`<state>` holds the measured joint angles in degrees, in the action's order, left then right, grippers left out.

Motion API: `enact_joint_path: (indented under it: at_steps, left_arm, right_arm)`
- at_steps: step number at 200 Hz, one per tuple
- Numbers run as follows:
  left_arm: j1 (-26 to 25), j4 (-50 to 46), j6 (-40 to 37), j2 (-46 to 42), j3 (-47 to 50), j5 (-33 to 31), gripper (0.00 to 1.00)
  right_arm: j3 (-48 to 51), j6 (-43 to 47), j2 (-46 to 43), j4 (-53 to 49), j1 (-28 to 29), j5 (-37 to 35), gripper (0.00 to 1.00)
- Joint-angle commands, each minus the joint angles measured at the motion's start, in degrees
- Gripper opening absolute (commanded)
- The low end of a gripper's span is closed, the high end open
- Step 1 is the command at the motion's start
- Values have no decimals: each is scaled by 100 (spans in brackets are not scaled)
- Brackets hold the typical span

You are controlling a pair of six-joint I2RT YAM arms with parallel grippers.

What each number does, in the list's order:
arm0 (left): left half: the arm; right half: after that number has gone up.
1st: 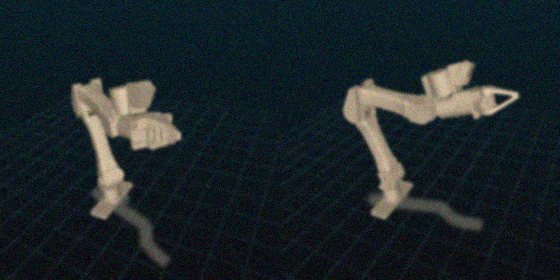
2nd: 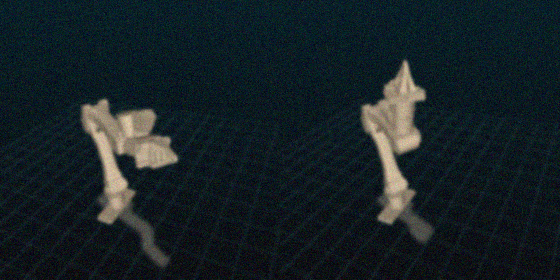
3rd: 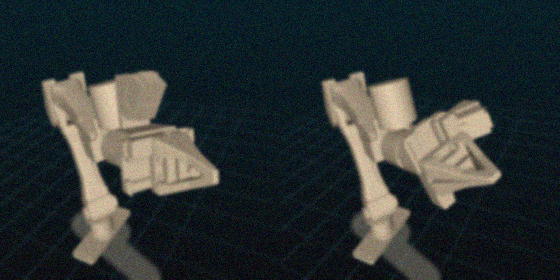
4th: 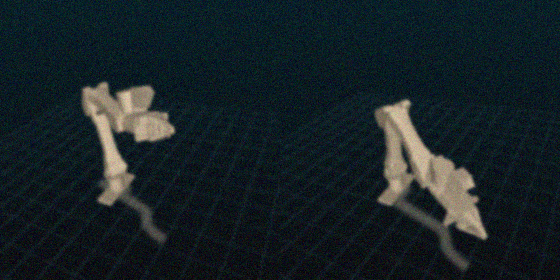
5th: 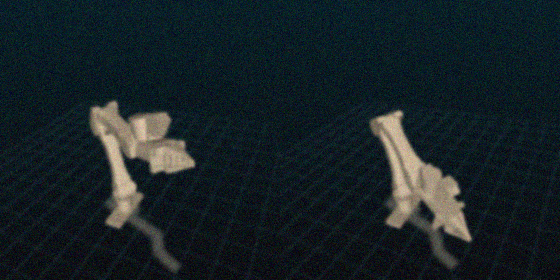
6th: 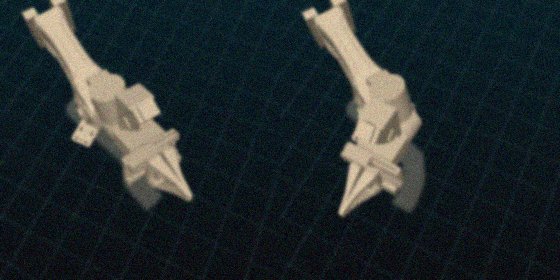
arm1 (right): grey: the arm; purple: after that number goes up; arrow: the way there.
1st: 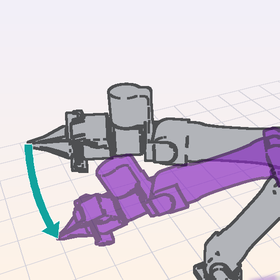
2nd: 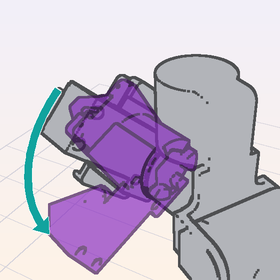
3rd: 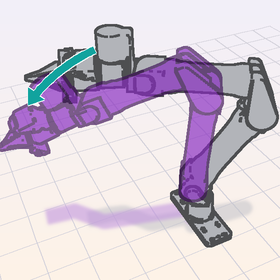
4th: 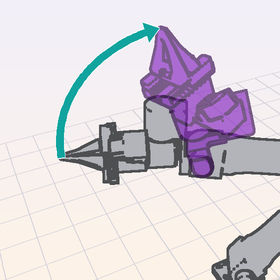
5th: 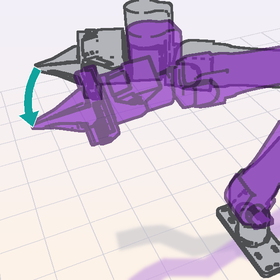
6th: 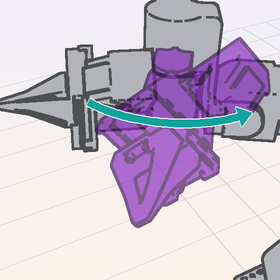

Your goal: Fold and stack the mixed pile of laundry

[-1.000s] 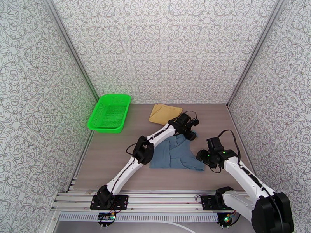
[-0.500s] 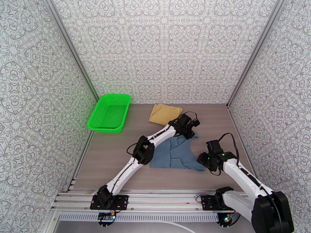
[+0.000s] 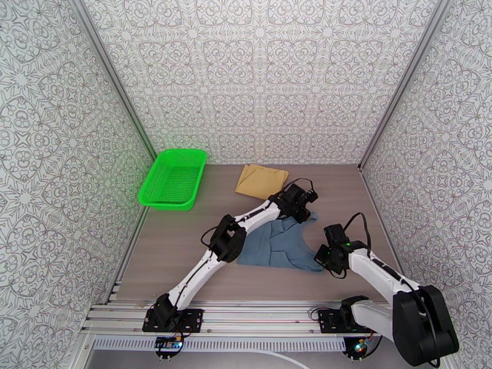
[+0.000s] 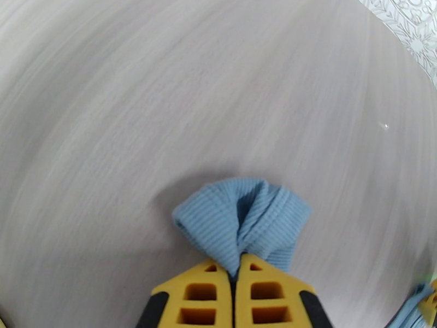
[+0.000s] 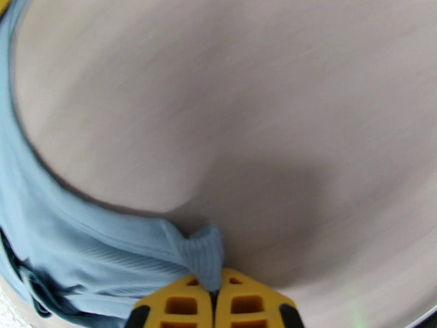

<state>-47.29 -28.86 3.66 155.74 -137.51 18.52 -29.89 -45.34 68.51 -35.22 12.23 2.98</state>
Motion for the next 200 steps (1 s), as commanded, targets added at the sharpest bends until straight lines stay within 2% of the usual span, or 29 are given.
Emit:
enact_joint_path:
  at_steps: [1,40,59,75,116,155,200]
  left_arm:
    - [-115,234,532,-166,323,-392,0]
    - [-100,621,1067,93,-191,-225,0]
    - [-28,897,1451,286,-472,47,0]
    - [51,1337,1757,229,-324,207,0]
    - [300,3552,2077,-982,2050,151,0]
    - [866,6048,2803,-1789,4130,649,0]
    - [1255,7182,3034,-2372,5323,1144,0]
  right_arm:
    - [-544,294,63,-187,-12,-482,0]
    - [-1455,961,290,-745,-502,-985,0]
    - [-1784,1233,446,-834,-722,-1024,0]
    - [-2013,1439,475,-847,-737,-891,0]
    - [-2135,1880,207,-661,-630,218,0]
    - [-2113,1959,-44,-704,-59,535,0]
    - [-1879,1669,-344,-637,735,545,0]
